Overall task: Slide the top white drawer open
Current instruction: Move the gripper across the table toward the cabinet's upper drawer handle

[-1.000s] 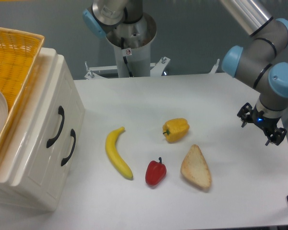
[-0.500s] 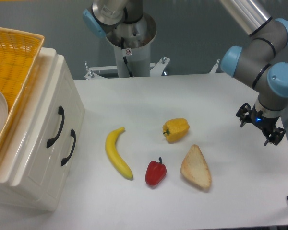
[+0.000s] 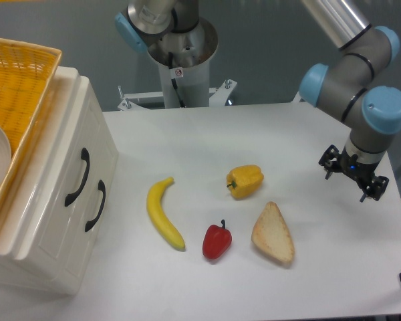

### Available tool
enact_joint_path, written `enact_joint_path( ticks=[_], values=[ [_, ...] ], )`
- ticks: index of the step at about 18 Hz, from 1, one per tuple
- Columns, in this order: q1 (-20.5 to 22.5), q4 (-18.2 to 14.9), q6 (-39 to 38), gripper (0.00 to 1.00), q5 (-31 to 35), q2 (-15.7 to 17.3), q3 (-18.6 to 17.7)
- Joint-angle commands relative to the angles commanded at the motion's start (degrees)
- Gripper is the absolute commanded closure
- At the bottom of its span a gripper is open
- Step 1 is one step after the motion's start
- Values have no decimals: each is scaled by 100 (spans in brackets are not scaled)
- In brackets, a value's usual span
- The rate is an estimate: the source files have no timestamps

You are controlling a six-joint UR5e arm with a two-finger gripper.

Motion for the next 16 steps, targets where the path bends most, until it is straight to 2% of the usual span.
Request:
enact_joint_path(
  ticks=[4, 8, 12, 16],
  values=[
    [-236, -263, -807, 0, 0, 308, 0],
    [-509, -772, -1011, 0, 123, 554, 0],
    [-755, -1133, -1616, 0, 150, 756, 9],
    [-1264, -1441, -2468, 0, 141, 967, 53]
  ],
)
